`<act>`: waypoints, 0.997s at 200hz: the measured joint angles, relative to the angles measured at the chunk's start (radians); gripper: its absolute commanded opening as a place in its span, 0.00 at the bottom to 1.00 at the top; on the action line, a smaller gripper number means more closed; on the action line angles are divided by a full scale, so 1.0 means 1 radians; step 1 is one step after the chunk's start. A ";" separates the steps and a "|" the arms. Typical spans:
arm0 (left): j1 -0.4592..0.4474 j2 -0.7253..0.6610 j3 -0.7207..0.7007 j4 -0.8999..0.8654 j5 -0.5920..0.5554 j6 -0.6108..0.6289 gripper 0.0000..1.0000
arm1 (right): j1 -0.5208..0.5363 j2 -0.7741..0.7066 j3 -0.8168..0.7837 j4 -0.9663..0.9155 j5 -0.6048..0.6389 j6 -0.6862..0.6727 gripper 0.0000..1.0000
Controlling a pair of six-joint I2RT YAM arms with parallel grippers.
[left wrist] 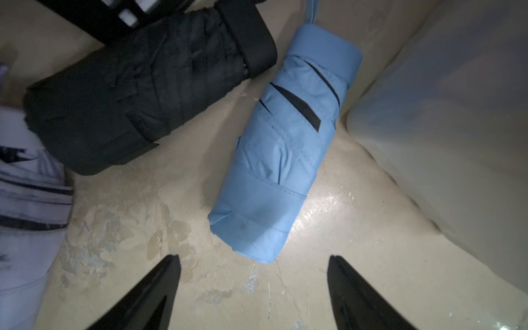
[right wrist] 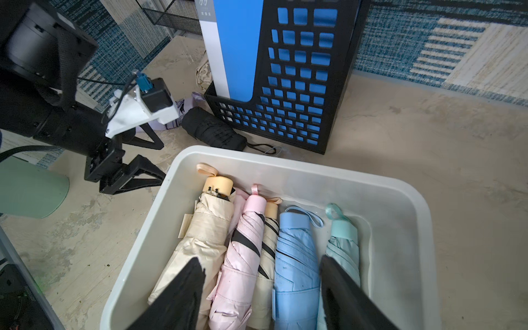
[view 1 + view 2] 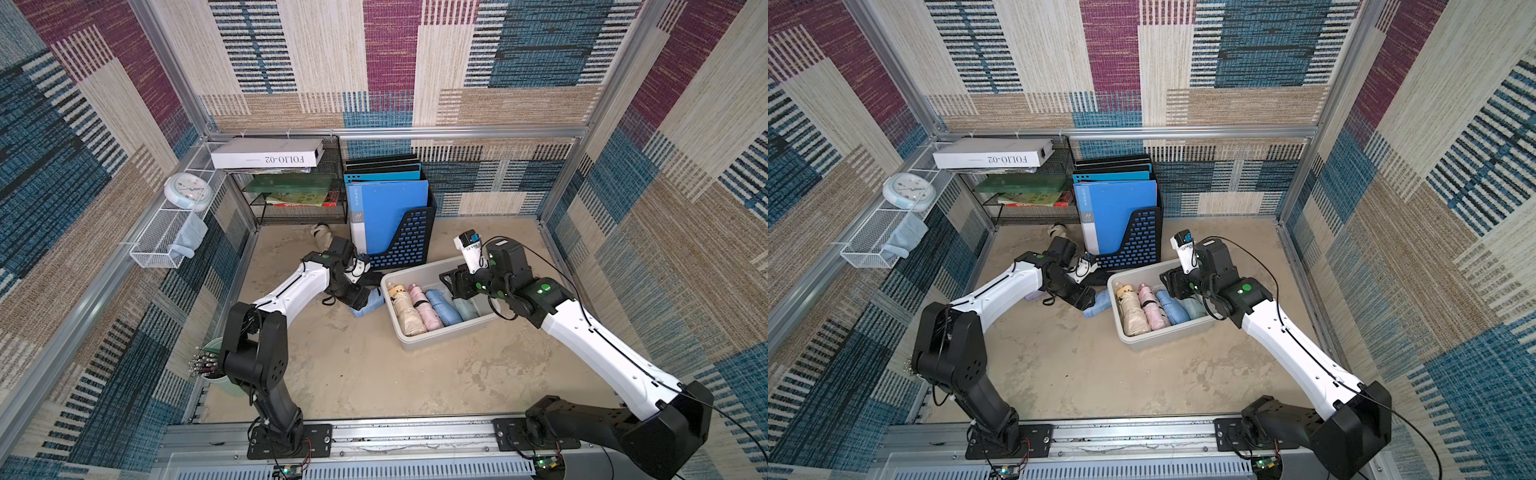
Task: Put the umbrella into the storage box
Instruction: Pick up the umbrella from the center of the board.
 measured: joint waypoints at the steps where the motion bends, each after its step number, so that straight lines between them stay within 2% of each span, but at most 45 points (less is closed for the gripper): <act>1: 0.000 0.004 0.002 0.000 0.000 0.006 0.86 | 0.000 0.000 0.000 0.000 0.000 0.001 0.70; 38: -0.018 0.085 0.060 -0.011 -0.009 0.079 0.88 | 0.000 -0.003 0.000 -0.001 0.006 0.001 0.70; 120: -0.076 0.230 0.162 -0.073 -0.089 0.111 0.88 | 0.000 0.001 0.013 -0.007 0.003 -0.001 0.69; 199: -0.097 0.308 0.203 -0.094 -0.189 0.127 0.75 | 0.000 0.007 0.023 -0.007 -0.013 -0.017 0.69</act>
